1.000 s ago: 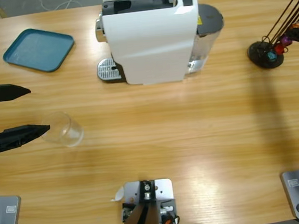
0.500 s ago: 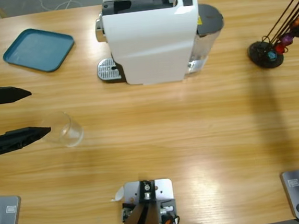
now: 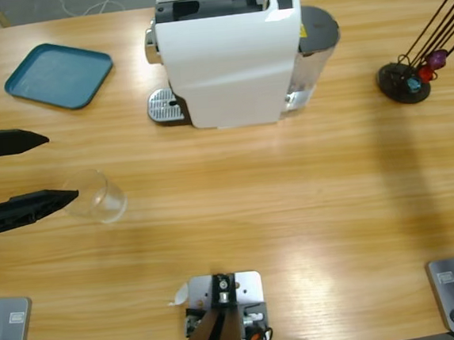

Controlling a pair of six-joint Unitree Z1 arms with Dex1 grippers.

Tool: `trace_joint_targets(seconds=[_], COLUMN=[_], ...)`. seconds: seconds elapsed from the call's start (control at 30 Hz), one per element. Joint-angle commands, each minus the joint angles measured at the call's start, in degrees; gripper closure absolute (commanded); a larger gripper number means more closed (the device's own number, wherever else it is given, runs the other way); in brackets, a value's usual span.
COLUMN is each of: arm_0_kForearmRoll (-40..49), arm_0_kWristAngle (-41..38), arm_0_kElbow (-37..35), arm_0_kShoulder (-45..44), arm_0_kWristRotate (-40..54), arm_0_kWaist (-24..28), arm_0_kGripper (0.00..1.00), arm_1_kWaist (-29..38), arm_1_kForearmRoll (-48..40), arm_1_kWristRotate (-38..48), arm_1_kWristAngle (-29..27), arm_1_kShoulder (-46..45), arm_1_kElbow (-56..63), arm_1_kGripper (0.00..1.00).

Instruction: Pour coffee

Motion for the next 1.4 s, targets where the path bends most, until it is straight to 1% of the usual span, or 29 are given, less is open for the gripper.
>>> trace_joint_targets(seconds=[0.03,0.1,0.2,0.27,0.3,0.37,0.47,0.5,0.57,0.7,0.77,0.87,0.97,1.07,1.2,1.4], arm_0_kForearmRoll=[-0.65,-0.65,-0.68,-0.83,-0.79,-0.76,-0.14,0.12,0.23,0.16,0.19,0.23,0.23,0.48,0.67,0.58], arm_0_kWristAngle=[-0.87,-0.87,-0.76,-0.62,-0.46,-0.22,0.49,0.98,1.42,1.42,1.42,1.42,1.42,1.42,1.33,1.42], arm_0_kElbow=[2.38,2.33,2.27,2.10,2.01,2.13,2.66,2.73,2.77,2.87,3.06,3.35,3.66,4.01,4.17,4.35], arm_0_kShoulder=[-0.53,-0.28,0.41,0.93,1.00,0.88,0.81,0.74,0.74,1.00,0.93,0.65,-0.05,-0.68,-0.77,-0.12], arm_0_kWristRotate=[-0.90,-0.99,-0.73,-0.46,-0.46,-0.17,0.15,0.22,0.24,0.10,0.01,-0.11,-0.24,-0.27,-0.29,-0.29], arm_0_kWaist=[-1.38,-1.47,-1.47,-1.47,-1.47,-1.47,-1.47,-1.47,-1.15,-1.12,-1.12,-1.12,-1.12,-1.12,-1.12,-1.12], arm_0_kGripper=[0.023,0.023,0.023,0.023,0.023,0.023,0.023,0.023,0.023,0.023,0.023,0.023,0.023,0.023,0.023,0.023], arm_1_kWaist=[4.09,7.37,12.31,17.43,21.40,28.36,38.56,41.27,44.45,46.71,48.60,51.07,51.30,51.30,48.07,42.46], arm_1_kForearmRoll=[6.59,8.44,11.28,13.32,14.43,16.52,20.37,21.32,22.20,21.88,21.20,18.26,15.54,13.73,12.01,12.01], arm_1_kWristRotate=[-1.98,-3.01,-4.54,-5.70,-6.19,-6.97,-8.50,-9.24,-10.87,-13.60,-13.79,-13.58,-13.35,-13.47,-13.53,-15.60], arm_1_kWristAngle=[-1.32,-1.81,-0.67,0.02,0.09,0.28,0.28,0.35,1.97,8.26,10.46,12.48,14.52,16.84,19.21,20.95], arm_1_kShoulder=[-6.96,-8.68,-10.51,-10.95,-10.84,-9.24,-4.34,-2.56,1.08,9.06,13.45,20.54,26.16,29.68,32.23,33.25], arm_1_kElbow=[-3.52,-4.64,-6.31,-7.82,-8.81,-11.20,-16.70,-18.69,-22.20,-29.11,-32.64,-36.90,-40.22,-41.27,-41.38,-41.31], arm_1_kGripper=[0.867,0.868,0.869,0.869,0.869,0.869,0.869,0.869,0.867,0.865,0.865,0.865,0.865,0.865,0.865,0.865])
